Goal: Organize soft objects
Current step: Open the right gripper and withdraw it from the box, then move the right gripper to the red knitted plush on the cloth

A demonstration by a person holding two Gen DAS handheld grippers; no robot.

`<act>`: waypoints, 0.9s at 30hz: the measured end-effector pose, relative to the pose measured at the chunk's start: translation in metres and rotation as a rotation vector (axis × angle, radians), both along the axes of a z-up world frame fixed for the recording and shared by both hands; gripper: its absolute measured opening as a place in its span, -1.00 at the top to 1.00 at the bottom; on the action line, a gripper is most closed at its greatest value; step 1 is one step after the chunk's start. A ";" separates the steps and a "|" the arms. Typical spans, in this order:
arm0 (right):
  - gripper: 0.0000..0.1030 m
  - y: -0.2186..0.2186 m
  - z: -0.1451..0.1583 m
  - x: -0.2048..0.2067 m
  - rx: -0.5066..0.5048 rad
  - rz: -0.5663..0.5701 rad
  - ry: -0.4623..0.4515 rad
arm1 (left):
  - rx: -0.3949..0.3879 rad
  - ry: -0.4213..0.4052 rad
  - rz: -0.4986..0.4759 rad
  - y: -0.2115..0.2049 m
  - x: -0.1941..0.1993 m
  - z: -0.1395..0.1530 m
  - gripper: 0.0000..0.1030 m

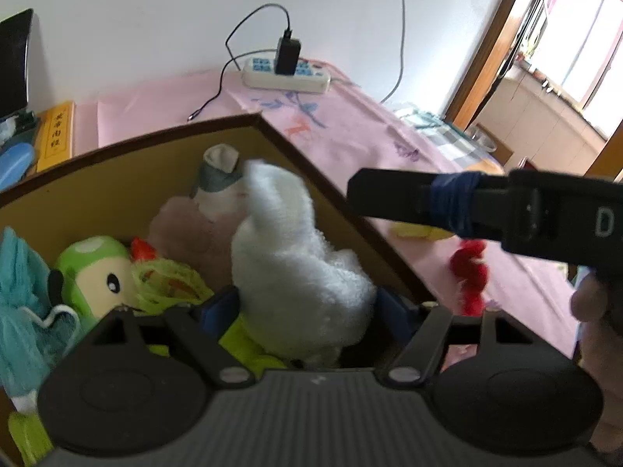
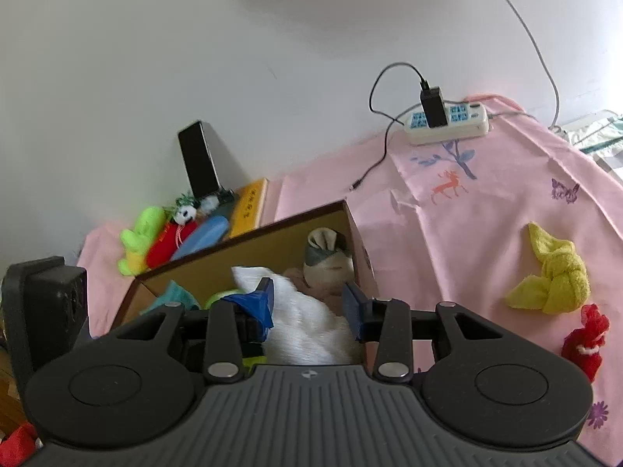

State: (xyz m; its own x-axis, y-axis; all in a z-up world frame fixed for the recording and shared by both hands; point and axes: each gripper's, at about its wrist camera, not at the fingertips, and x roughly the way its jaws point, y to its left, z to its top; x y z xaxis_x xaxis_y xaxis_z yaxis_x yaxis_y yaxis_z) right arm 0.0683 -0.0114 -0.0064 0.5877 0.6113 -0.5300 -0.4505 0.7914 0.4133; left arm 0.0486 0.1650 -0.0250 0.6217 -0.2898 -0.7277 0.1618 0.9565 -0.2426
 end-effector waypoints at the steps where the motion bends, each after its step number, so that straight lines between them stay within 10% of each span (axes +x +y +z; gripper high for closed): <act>1: 0.57 -0.001 0.001 -0.002 -0.007 -0.004 -0.010 | 0.003 -0.013 0.005 0.000 -0.004 0.004 -0.42; 14: 0.56 -0.033 -0.003 -0.032 0.014 -0.054 0.007 | 0.062 -0.110 0.070 0.000 -0.053 0.041 -0.42; 27: 0.56 -0.070 -0.032 -0.061 -0.054 -0.144 0.073 | 0.095 -0.111 -0.064 -0.059 -0.086 0.038 -0.42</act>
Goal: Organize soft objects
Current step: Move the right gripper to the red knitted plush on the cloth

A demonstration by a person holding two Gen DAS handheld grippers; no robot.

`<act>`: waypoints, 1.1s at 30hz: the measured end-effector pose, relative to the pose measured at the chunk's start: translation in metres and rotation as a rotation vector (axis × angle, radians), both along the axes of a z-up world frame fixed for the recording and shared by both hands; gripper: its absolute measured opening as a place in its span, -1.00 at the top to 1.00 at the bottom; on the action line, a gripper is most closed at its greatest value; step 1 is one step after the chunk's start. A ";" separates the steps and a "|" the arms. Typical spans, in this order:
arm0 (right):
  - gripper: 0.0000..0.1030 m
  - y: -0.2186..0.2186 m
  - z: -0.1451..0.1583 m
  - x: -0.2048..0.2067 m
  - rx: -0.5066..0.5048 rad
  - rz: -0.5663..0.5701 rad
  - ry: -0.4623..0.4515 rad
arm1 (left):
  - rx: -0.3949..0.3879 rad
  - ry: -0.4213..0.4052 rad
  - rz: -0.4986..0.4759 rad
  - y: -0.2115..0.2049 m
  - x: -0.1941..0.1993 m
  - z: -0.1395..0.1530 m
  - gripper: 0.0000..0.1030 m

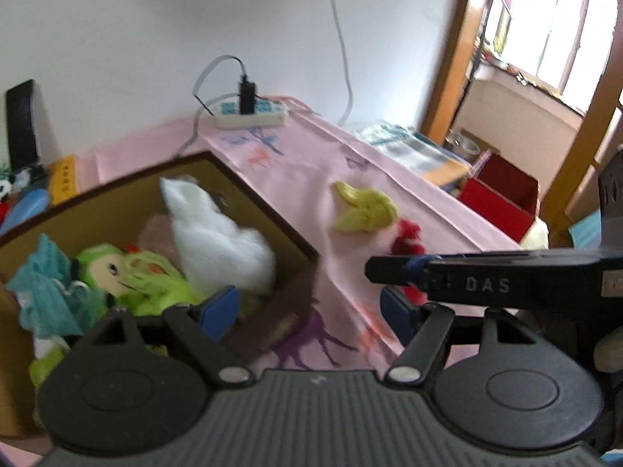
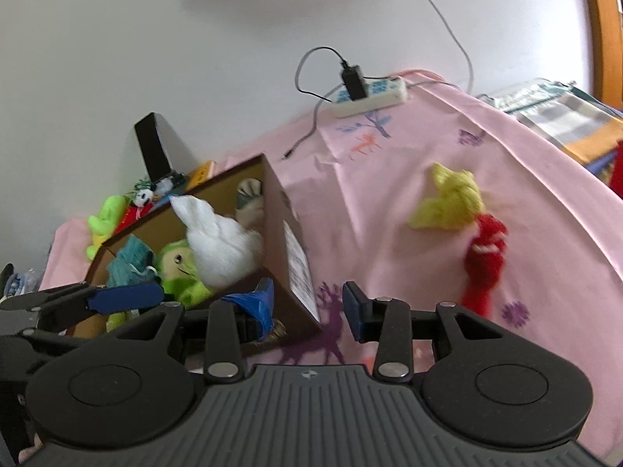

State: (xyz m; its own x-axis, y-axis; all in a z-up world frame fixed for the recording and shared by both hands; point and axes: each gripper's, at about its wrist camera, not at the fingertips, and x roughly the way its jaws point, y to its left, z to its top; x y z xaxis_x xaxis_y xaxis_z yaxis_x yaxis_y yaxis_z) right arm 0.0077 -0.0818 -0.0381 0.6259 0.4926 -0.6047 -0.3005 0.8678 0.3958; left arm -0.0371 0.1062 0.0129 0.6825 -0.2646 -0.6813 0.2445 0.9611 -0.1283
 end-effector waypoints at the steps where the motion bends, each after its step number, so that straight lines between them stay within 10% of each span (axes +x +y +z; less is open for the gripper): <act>1: 0.56 -0.003 -0.003 -0.001 -0.002 -0.007 0.006 | 0.001 0.012 -0.009 -0.005 0.000 -0.003 -0.42; 33: 0.56 -0.105 -0.044 0.018 0.042 -0.153 0.143 | 0.177 0.198 -0.105 -0.121 0.057 -0.050 -0.43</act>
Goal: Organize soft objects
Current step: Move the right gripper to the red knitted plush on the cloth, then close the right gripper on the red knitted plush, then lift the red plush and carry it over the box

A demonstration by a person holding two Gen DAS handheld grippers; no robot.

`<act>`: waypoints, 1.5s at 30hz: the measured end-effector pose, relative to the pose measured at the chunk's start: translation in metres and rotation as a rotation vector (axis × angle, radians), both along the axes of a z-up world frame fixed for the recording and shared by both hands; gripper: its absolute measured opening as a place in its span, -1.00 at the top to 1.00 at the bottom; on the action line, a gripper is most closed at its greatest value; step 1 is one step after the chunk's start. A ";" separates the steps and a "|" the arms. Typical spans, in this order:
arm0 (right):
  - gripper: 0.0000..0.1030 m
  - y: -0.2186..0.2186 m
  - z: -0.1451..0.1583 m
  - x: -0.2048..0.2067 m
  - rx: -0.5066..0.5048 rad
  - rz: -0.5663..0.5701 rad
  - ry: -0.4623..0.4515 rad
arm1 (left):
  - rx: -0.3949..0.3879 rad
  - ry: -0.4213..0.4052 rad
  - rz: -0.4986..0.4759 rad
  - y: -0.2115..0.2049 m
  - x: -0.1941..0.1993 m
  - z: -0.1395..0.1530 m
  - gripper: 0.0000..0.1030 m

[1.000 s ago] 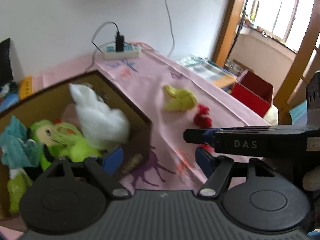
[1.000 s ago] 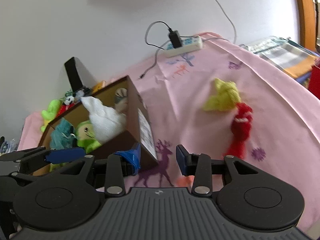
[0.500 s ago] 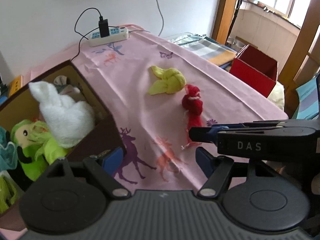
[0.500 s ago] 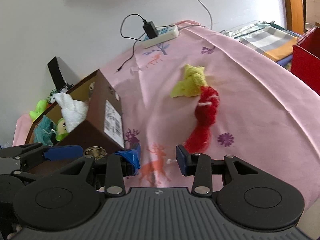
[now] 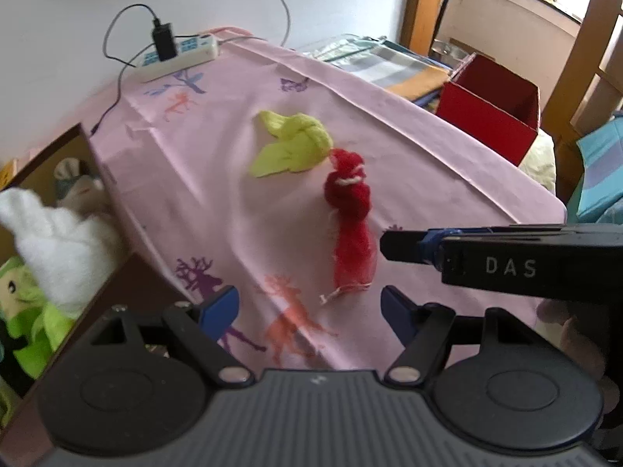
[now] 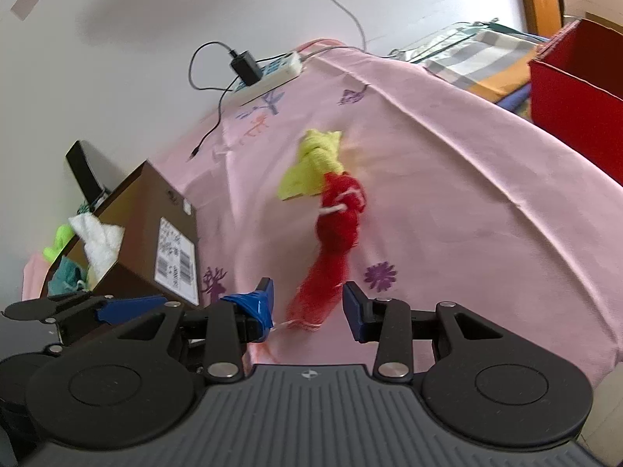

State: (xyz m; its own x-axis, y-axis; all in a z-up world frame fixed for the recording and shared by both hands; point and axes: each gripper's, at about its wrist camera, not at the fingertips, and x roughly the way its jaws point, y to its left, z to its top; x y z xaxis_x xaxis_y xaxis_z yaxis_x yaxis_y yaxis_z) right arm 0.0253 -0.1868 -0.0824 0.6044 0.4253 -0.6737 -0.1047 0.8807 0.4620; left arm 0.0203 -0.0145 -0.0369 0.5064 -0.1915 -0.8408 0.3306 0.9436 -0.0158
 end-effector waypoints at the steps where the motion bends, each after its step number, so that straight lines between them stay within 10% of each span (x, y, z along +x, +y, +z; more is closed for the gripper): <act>1: 0.56 -0.002 -0.001 0.001 0.001 -0.009 0.003 | 0.001 0.003 -0.007 -0.002 0.002 -0.002 -0.43; 29: 0.53 -0.015 -0.039 0.111 0.095 0.033 0.140 | -0.093 0.034 -0.067 -0.034 0.087 -0.053 -0.42; 45: 0.62 -0.020 -0.042 0.131 0.144 0.136 0.158 | -0.164 0.032 -0.091 -0.047 0.099 -0.055 0.02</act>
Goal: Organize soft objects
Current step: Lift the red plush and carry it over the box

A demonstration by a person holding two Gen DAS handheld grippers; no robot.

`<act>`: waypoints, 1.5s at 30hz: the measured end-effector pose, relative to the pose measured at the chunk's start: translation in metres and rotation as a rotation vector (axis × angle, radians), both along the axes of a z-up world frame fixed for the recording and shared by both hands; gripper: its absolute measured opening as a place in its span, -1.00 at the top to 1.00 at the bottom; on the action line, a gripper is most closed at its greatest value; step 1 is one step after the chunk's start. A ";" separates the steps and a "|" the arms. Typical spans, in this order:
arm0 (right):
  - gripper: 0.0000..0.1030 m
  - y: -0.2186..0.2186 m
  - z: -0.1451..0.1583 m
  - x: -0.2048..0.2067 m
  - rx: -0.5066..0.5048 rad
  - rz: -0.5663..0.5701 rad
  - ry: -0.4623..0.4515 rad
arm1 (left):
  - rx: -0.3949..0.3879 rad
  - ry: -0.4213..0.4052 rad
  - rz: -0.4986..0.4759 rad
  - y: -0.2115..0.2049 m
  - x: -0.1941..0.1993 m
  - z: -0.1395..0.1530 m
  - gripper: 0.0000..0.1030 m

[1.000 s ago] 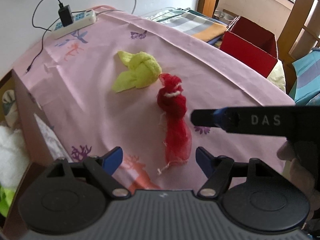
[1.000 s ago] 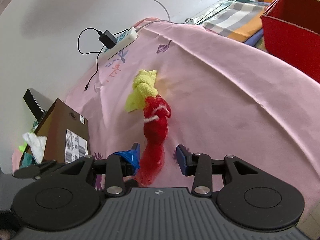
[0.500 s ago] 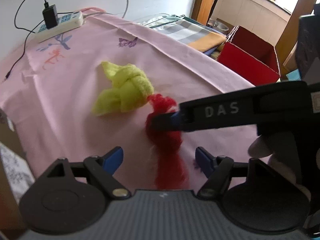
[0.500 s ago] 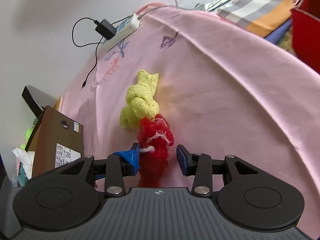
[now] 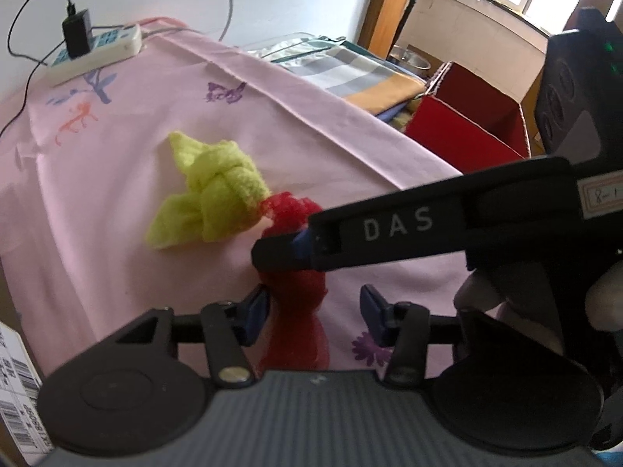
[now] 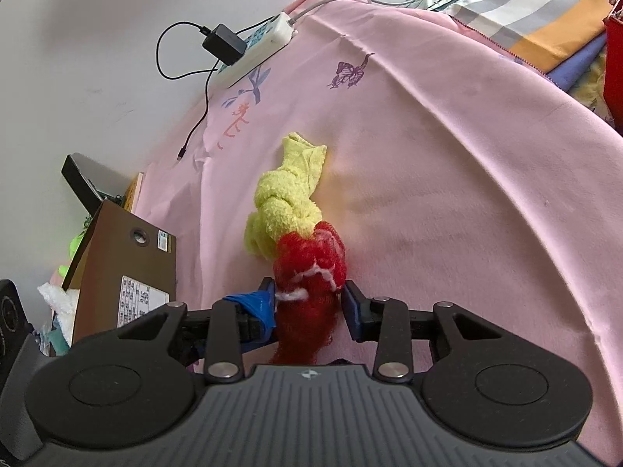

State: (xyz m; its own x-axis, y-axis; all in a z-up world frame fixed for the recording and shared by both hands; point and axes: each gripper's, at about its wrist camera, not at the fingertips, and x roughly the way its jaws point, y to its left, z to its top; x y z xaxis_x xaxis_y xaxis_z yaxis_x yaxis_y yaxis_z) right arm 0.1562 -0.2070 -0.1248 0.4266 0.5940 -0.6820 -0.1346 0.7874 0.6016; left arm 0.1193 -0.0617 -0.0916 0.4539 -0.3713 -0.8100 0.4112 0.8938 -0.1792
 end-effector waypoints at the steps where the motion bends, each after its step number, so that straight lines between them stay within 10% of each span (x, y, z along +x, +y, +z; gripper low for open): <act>1: 0.63 -0.001 0.001 -0.002 0.000 0.001 -0.003 | -0.003 0.000 -0.001 0.000 -0.002 0.001 0.05; 27: 0.65 0.081 0.072 -0.082 0.026 0.152 -0.165 | -0.041 -0.157 0.114 0.085 -0.105 0.077 0.18; 45: 0.65 0.179 0.146 -0.079 0.028 0.272 -0.382 | 0.033 -0.319 0.265 0.171 -0.105 0.142 0.20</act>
State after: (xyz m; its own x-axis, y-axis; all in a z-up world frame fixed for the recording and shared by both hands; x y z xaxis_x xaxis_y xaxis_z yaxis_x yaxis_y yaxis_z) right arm 0.0774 -0.0284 0.0215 0.4704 0.7348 -0.4887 -0.5500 0.6772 0.4888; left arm 0.0142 0.1098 0.0504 0.7602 -0.1835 -0.6232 0.1961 0.9794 -0.0492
